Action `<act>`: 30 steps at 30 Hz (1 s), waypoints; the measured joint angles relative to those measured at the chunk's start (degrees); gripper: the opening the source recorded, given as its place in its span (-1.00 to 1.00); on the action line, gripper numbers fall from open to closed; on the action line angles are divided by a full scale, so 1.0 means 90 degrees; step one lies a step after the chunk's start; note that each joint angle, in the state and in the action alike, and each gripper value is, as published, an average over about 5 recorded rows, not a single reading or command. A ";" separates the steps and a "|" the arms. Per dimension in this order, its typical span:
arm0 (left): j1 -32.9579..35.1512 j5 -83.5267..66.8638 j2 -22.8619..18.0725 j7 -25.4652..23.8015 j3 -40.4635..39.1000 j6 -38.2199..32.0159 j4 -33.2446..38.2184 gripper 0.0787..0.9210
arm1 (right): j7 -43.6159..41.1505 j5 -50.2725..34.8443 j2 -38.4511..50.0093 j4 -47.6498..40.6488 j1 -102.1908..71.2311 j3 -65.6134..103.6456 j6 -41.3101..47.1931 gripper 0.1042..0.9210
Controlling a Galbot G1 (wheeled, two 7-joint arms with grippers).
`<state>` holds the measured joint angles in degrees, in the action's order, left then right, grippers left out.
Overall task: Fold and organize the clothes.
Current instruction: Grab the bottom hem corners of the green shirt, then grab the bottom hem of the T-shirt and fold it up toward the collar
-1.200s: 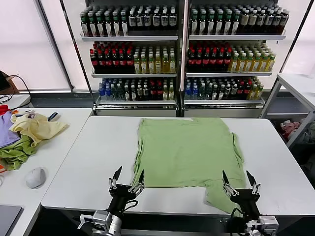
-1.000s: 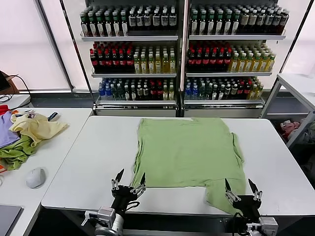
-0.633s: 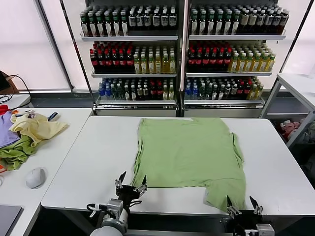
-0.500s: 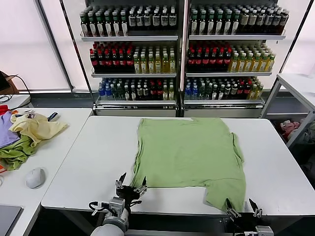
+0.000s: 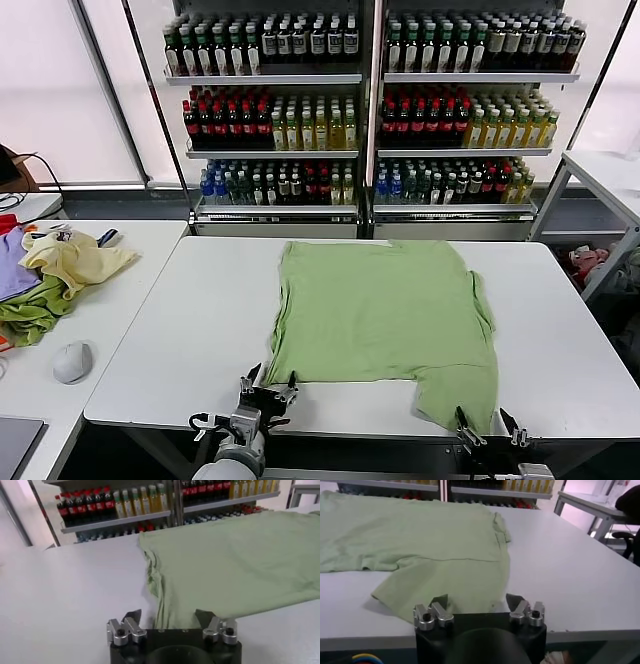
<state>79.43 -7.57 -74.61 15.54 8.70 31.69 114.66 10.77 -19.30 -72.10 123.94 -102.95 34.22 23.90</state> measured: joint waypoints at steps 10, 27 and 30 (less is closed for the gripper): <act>0.0064 -0.0127 0.0083 -0.0080 0.0011 -0.0039 0.0024 -0.46 | -0.0159 -0.0288 0.0083 0.0111 0.0011 0.0060 -0.0017 -0.44; 0.0046 -0.0195 0.0256 -0.0227 0.0173 -0.0980 0.0337 -0.94 | -0.0397 -0.0676 0.0453 0.0537 0.0482 0.0439 -0.0691 -0.97; -0.0016 -0.0300 0.0340 -0.0267 0.0224 -0.1159 0.0426 -0.94 | -0.0384 -0.0761 0.0544 0.0524 0.0668 0.0457 -0.0763 -0.97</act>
<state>79.29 -10.27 -71.55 13.13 10.72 21.26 118.49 7.32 -26.14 -67.20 128.66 -96.93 38.34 17.04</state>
